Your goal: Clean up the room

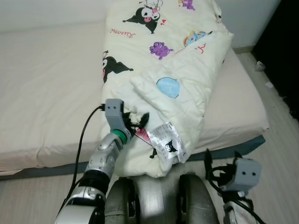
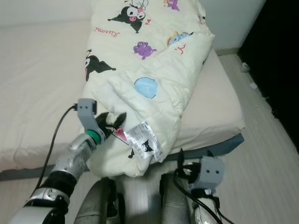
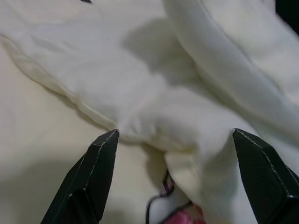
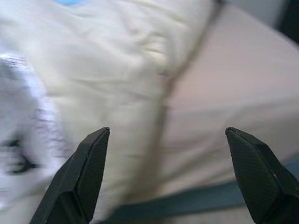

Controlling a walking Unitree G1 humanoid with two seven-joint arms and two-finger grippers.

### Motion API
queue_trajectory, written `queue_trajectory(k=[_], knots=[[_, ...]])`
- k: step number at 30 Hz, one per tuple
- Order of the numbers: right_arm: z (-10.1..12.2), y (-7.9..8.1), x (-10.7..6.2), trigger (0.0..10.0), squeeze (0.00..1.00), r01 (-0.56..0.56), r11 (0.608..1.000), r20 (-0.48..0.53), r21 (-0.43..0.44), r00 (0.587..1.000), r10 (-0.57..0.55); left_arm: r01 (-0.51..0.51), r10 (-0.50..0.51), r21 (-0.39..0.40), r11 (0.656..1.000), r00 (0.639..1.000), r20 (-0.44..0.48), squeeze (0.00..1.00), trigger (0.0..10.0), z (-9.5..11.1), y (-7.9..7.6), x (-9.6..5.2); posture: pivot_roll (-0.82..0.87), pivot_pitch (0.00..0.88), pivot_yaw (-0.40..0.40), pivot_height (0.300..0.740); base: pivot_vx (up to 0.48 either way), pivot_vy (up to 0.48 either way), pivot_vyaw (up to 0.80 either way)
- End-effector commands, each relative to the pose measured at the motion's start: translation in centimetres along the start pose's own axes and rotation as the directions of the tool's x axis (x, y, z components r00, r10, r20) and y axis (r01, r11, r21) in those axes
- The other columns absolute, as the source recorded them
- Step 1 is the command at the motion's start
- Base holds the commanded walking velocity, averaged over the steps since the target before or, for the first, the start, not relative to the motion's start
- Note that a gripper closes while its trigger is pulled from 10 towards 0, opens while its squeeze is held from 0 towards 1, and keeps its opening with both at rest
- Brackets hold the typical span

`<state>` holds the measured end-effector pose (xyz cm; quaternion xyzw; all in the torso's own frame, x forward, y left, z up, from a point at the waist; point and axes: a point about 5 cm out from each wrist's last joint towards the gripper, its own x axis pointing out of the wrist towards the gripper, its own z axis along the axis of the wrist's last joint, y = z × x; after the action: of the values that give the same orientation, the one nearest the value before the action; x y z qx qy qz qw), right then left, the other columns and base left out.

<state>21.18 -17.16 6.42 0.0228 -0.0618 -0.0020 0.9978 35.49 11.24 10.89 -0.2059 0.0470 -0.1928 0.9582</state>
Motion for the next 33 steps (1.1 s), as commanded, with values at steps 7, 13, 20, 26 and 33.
queue_trajectory(k=[7, 13, 20, 26, 33], knots=[[-0.5, 2.0, -0.6, 10.0, 0.00, -0.197, 0.979, -0.058, 0.052, 0.978, 0.200, 0.096, -0.107, -0.280, 0.955, 0.994, -0.022, 0.00, 10.0, -0.5, 0.7, -0.8, -0.10, 0.236, 0.158, 0.635, 0.000, 0.000, 0.00], [-0.2, 2.2, 0.0, 10.0, 0.00, -0.289, 0.957, -0.089, 0.030, 0.953, 0.291, 0.170, -0.211, -0.311, 0.935, 0.972, -0.105, 0.00, 10.0, -2.6, -2.0, 0.4, -0.11, 0.236, 0.149, 0.635, 0.000, 0.000, 0.00], [-0.1, 2.0, -0.1, 10.0, 0.00, -0.348, 0.938, -0.118, -0.001, 0.931, 0.345, 0.166, -0.210, -0.245, 0.955, 0.963, -0.171, 0.00, 10.0, -3.5, -3.5, 1.4, -0.11, 0.235, 0.150, 0.635, 0.000, 0.000, 0.00], [-0.2, 1.8, -0.2, 10.0, 0.00, -0.374, 0.928, -0.135, -0.012, 0.920, 0.369, 0.220, -0.266, -0.252, 0.942, 0.950, -0.164, 0.00, 10.0, -3.1, -5.3, 2.2, -0.10, 0.237, 0.148, 0.635, 0.000, 0.000, 0.00], [-0.7, 2.1, -0.4, 10.0, 0.00, -0.403, 0.914, -0.166, -0.032, 0.904, 0.393, 0.489, -0.526, -0.300, 0.819, 0.849, -0.049, 0.00, 10.0, -1.2, -11.3, 3.2, -0.10, 0.237, 0.148, 0.635, 0.000, 0.000, 0.00]])
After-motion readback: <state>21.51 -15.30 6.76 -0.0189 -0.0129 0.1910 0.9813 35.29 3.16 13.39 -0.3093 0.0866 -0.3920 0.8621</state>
